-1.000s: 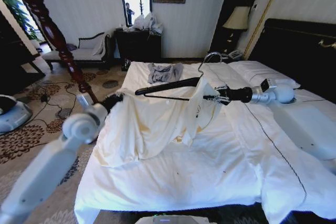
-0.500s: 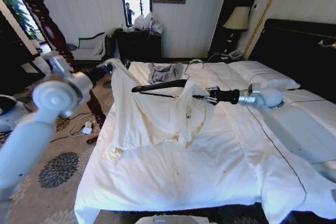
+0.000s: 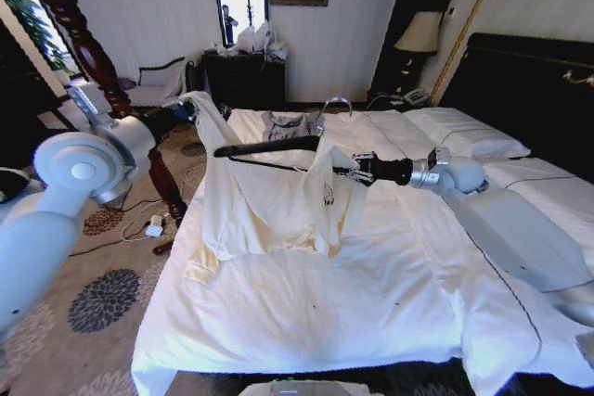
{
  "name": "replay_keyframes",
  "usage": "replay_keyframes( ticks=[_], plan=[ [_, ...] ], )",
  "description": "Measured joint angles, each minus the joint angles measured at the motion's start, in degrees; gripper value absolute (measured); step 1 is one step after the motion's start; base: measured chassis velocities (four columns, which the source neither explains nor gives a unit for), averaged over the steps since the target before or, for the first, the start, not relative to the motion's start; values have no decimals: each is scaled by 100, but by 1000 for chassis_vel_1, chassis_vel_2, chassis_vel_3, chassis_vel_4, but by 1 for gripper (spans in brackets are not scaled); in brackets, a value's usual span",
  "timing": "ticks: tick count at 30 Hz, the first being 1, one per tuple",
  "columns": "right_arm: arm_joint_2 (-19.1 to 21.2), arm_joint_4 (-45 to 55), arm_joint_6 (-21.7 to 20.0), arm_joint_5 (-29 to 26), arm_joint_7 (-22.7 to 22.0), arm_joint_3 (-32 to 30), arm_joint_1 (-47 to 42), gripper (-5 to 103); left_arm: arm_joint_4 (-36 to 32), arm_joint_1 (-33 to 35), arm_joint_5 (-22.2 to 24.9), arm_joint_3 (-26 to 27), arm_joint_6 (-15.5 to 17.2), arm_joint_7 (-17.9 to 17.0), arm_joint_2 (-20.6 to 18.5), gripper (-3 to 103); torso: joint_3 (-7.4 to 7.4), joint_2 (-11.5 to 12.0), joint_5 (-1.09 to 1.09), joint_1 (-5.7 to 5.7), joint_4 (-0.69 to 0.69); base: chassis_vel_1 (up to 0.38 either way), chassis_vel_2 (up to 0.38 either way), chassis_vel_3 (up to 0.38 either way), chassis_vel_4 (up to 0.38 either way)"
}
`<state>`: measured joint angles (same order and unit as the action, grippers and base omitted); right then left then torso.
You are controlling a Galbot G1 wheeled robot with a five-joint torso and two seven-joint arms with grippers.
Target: Pick up the clothes from the bed and hang them on the clothes hanger.
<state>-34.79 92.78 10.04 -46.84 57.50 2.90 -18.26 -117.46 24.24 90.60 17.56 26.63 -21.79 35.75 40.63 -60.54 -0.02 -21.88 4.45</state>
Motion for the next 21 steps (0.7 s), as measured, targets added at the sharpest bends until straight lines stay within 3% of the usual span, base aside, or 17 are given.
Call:
replay_keyframes(
  ticks=[8, 21],
  plan=[
    [-199, 83, -43, 391, -155, 172, -111, 19, 117, -39, -60, -48, 0, -27, 170, 0, 0, 0, 1, 0, 0, 0, 0, 0, 0],
    [-519, -174, -542, 938, -1148, 309, -22, 19, 24, 56, -73, 18, 0, -11, 197, 0, 0, 0, 2, 0, 0, 0, 0, 0, 0]
  ],
)
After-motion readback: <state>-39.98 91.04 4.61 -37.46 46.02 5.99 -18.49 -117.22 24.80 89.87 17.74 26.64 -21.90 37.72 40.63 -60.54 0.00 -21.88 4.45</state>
